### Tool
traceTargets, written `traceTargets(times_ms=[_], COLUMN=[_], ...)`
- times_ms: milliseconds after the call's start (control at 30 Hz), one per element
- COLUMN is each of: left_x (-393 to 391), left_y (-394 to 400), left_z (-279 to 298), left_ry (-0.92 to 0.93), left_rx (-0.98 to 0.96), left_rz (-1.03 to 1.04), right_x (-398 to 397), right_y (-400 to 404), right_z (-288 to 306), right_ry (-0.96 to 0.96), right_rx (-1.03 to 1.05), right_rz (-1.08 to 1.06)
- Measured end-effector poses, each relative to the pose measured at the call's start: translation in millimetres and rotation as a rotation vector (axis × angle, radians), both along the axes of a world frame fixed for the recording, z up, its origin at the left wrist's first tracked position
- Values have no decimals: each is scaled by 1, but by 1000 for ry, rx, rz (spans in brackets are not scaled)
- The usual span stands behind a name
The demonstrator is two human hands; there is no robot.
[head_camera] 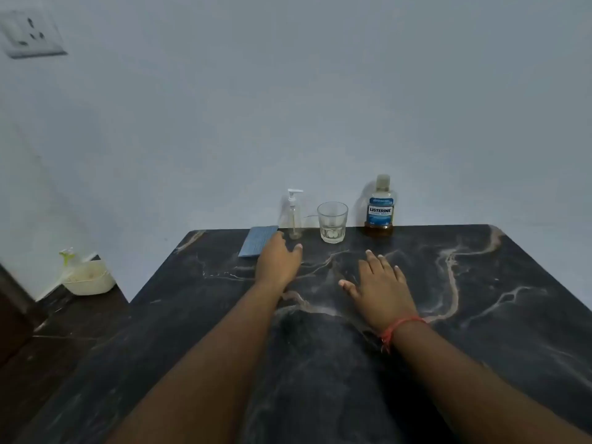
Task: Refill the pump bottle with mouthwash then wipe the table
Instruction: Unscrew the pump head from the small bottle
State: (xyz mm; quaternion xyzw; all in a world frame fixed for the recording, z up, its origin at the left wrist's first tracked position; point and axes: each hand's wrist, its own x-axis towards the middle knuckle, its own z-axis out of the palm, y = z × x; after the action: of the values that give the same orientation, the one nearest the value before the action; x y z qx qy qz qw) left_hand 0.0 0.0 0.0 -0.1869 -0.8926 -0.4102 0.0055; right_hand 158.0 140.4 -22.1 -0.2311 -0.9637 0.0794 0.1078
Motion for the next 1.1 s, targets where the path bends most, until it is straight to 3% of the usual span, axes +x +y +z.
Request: traceTargets(times_ms=[333,600,800,1100], left_x=[-111,-138,-102,40], left_y=[71,91,63,-31], left_z=[-20,-41,-41,-49], left_ry=[-83,-83,-41,-79], left_rx=[172,264,239,302], left_rz=[98,59,17,-97], right_x=[-38,-51,-45,13], right_y=[35,43,32,-12], right_z=[-26,-37,-32,-19], right_ry=[15,-5,5,167], right_rx=[67,82,47,-32], right_rz=[76,107,98,115])
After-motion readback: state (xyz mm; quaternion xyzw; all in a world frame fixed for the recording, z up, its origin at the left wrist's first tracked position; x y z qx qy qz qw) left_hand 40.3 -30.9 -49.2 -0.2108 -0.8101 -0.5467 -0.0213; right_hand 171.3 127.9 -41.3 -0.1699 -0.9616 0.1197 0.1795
